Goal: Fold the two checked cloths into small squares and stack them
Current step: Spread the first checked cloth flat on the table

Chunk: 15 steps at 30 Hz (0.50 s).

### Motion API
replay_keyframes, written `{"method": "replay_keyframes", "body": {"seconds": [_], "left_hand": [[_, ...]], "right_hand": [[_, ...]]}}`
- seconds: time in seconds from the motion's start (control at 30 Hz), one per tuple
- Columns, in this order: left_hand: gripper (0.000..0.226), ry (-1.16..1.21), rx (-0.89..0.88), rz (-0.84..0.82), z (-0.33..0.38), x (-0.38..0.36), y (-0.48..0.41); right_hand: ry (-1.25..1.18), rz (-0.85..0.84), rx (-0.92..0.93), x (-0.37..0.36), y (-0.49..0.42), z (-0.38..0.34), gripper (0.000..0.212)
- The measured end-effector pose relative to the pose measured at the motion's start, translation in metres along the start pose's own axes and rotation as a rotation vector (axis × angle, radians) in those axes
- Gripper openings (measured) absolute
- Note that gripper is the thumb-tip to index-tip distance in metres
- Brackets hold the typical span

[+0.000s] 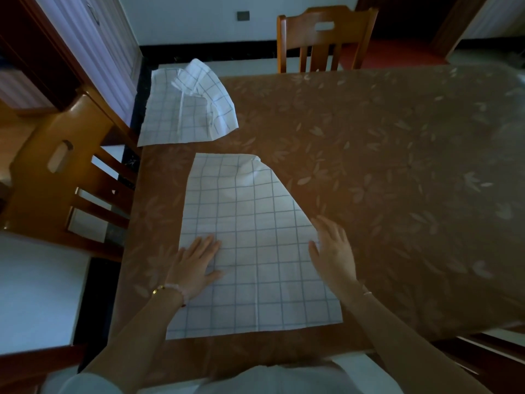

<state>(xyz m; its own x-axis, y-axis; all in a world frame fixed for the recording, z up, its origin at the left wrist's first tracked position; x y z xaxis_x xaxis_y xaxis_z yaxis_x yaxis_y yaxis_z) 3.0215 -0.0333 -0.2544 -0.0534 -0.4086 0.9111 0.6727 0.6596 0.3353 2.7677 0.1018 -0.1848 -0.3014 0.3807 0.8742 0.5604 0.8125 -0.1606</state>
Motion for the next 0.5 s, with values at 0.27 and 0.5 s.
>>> {"method": "replay_keyframes", "body": {"seconds": [0.27, 0.5], "left_hand": [[0.077, -0.038, 0.015, -0.033, 0.001, -0.001, 0.005], [0.091, -0.049, 0.022, -0.046, 0.0, -0.006, 0.006]], "right_hand": [[0.272, -0.41, 0.231, -0.067, 0.051, 0.012, 0.06], [-0.125, -0.071, 0.062, -0.019, 0.009, 0.0, 0.03]]}}
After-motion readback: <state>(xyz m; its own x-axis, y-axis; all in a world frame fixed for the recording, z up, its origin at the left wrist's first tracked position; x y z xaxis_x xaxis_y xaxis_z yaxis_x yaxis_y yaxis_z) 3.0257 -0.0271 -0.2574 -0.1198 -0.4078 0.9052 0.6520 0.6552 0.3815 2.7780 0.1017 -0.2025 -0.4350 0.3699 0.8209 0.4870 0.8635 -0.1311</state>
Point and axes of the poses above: each hand's wrist, its own y-axis away from the middle knuckle, its own x-axis out of the back of the hand, z = x × y, the point moved 8 cm from there along -y, towards the middle knuckle, and after that the axes turned 7 degrees about z, right-handed, at the moved point
